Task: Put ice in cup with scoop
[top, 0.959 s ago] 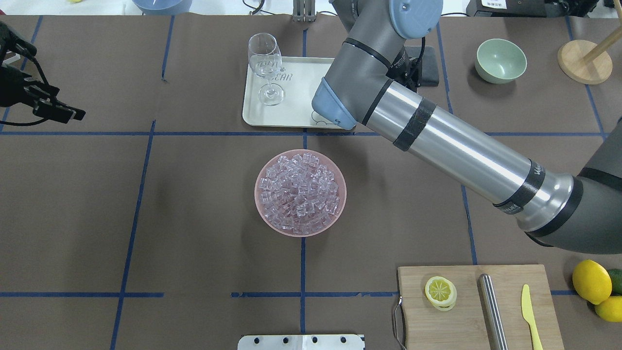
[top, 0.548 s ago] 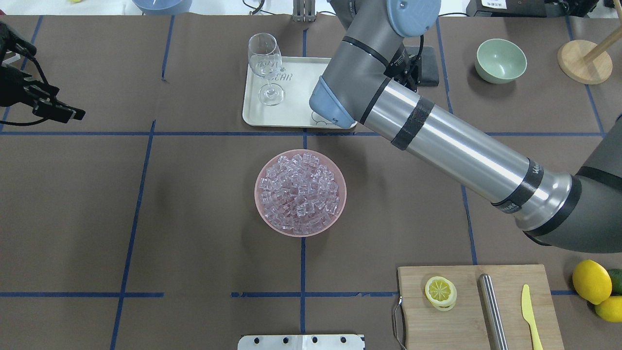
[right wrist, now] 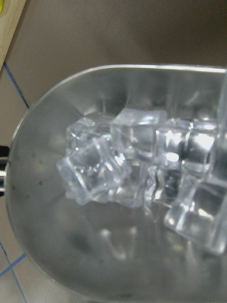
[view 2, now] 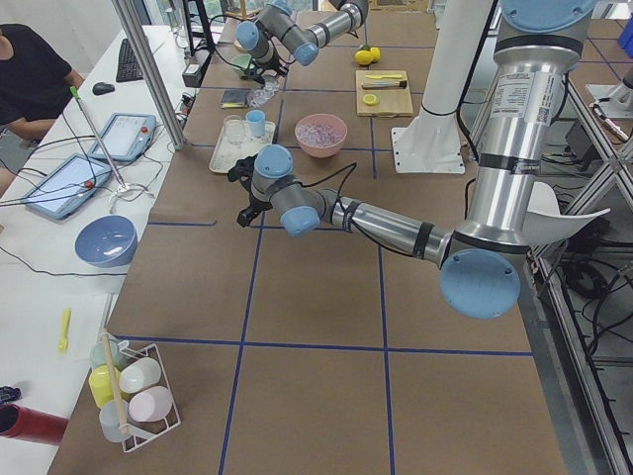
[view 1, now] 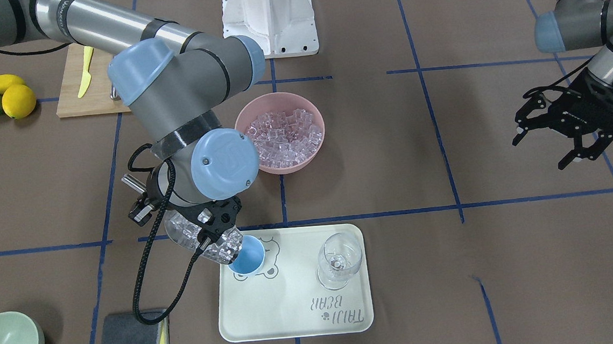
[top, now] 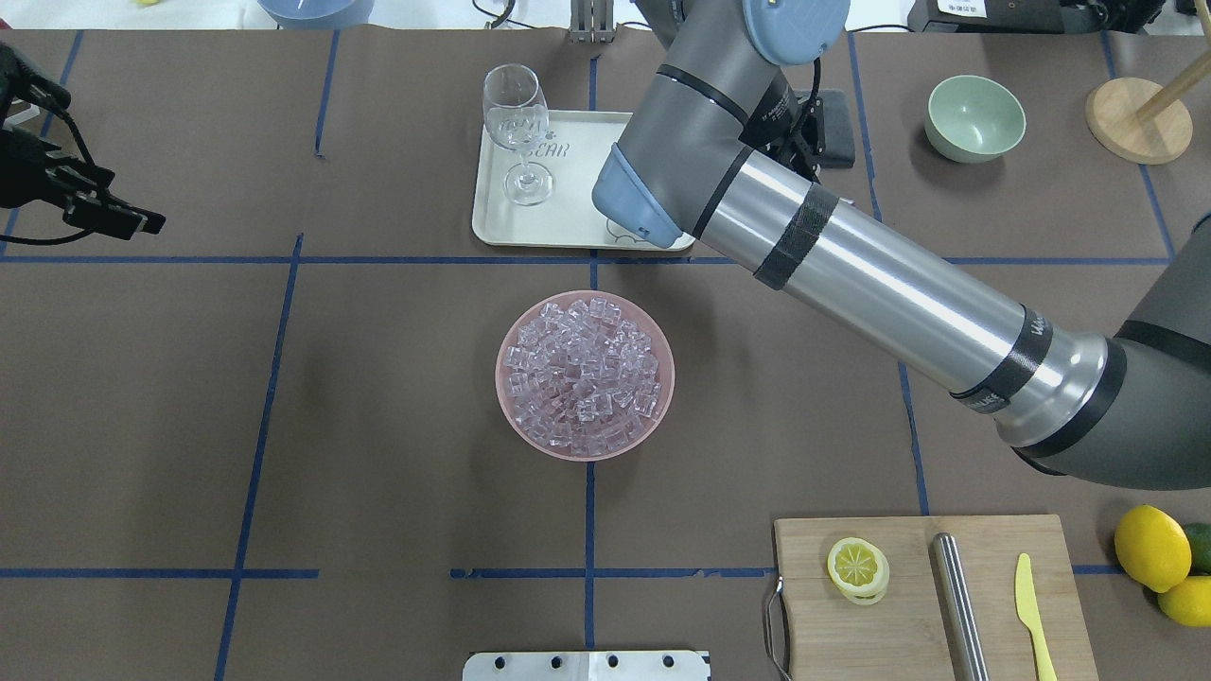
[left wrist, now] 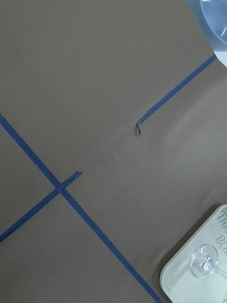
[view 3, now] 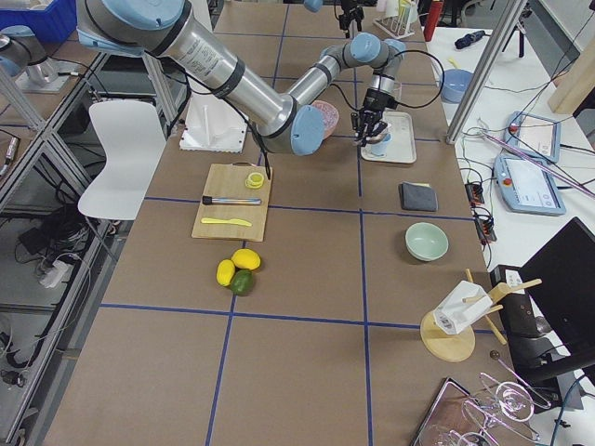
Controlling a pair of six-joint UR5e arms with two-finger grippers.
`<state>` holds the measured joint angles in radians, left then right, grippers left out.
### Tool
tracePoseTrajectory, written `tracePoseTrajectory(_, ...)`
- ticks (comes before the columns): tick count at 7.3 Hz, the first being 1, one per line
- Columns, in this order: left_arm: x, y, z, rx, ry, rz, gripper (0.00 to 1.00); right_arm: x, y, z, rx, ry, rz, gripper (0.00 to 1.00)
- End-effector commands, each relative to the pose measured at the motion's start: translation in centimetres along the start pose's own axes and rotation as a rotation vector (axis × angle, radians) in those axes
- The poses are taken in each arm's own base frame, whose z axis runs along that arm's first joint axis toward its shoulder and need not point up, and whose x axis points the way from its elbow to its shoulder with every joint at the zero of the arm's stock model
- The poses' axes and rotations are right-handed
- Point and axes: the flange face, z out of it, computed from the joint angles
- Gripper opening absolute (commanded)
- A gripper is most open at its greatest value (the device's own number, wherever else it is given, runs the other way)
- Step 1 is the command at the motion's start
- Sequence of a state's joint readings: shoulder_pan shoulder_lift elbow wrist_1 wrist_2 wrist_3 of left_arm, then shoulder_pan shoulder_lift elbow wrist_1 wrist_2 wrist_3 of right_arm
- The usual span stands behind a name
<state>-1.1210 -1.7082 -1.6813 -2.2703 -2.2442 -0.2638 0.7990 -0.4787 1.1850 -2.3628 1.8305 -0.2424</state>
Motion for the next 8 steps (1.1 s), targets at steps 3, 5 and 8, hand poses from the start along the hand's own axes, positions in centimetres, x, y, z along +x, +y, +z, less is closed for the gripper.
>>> tracePoseTrajectory(3, 0.0, 0.0, 0.0, -0.001, 0.000, -0.001, 1.00, 0.1, 0.5, -0.6, -0.070, 0.053, -0.044, 0.00)
tracePoseTrajectory(5, -0.1, 0.1, 0.1, -0.003, -0.001, -0.003, 1.00, -0.1, 0.5, -1.2, -0.068, 0.057, -0.048, 0.00)
tracePoseTrajectory(8, -0.1, 0.1, 0.1, -0.002, -0.001, -0.002, 1.00, 0.1, 0.3, -2.2, -0.102, 0.085, -0.068, 0.00)
